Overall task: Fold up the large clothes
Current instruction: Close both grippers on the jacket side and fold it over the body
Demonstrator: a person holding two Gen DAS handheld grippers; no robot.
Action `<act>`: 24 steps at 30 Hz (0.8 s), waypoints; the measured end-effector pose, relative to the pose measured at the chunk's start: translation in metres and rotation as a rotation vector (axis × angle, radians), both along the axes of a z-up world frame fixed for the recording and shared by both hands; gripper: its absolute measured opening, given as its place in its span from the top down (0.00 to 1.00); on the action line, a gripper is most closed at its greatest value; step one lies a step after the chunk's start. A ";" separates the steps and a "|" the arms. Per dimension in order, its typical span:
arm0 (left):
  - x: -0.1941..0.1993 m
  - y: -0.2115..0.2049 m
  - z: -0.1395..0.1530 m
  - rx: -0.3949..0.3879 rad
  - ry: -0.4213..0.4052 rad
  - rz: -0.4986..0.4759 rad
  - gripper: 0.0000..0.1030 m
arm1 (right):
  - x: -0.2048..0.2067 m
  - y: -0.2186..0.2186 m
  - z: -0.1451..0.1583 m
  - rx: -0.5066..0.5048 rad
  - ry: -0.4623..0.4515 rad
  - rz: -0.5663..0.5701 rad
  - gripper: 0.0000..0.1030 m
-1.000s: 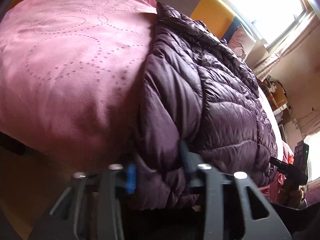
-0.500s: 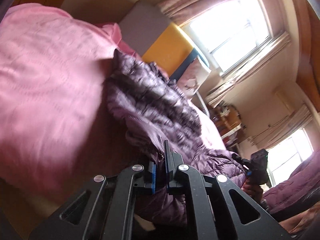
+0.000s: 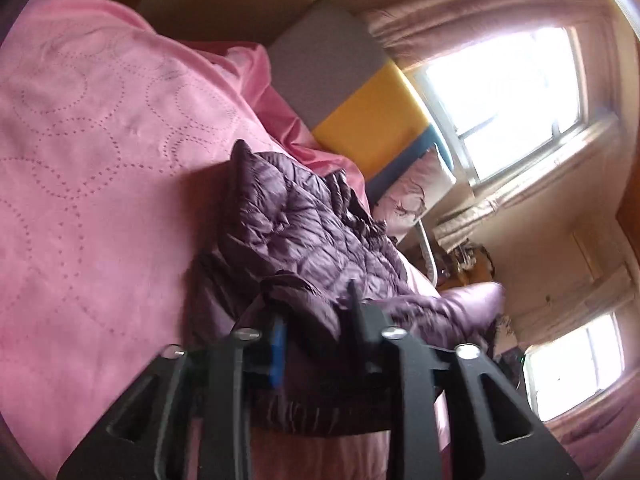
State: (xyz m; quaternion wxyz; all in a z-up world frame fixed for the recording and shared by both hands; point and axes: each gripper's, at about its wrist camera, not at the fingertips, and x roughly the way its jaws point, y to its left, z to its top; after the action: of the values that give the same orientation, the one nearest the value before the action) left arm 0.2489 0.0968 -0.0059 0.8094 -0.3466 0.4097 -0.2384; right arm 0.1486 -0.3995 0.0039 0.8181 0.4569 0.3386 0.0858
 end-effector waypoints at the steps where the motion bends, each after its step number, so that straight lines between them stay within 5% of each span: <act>1: 0.004 0.006 -0.002 -0.028 0.005 0.022 0.32 | 0.003 -0.003 0.000 0.016 -0.006 -0.005 0.16; 3: 0.005 0.019 0.001 -0.067 -0.017 0.088 0.20 | 0.007 -0.009 0.000 0.064 -0.040 -0.015 0.04; 6: 0.003 0.035 -0.001 -0.065 -0.038 0.116 0.20 | -0.003 -0.014 -0.001 0.045 -0.080 -0.044 0.02; 10: -0.009 0.019 -0.033 0.086 -0.009 0.021 0.20 | -0.026 -0.011 -0.023 -0.024 -0.028 -0.036 0.02; 14: -0.019 -0.014 -0.069 0.140 0.020 -0.088 0.25 | -0.029 0.015 -0.051 -0.187 0.071 0.028 0.04; 17: -0.017 -0.035 -0.079 0.183 0.023 -0.134 0.53 | -0.016 0.035 -0.063 -0.316 0.124 0.042 0.20; 19: -0.019 -0.040 -0.079 0.204 0.007 -0.149 0.76 | -0.015 0.036 -0.062 -0.304 0.122 0.026 0.48; 22: -0.030 -0.037 -0.072 0.206 -0.023 -0.159 0.88 | -0.025 0.032 -0.057 -0.252 0.115 0.021 0.72; 24: -0.041 -0.035 -0.069 0.203 -0.033 -0.168 0.89 | -0.035 0.034 -0.052 -0.252 0.106 0.043 0.76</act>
State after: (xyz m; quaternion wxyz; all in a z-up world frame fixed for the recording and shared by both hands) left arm 0.2077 0.0621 -0.0752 0.8240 -0.2234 0.4460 -0.2685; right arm 0.1138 -0.3651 -0.0484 0.8480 0.3471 0.3990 0.0357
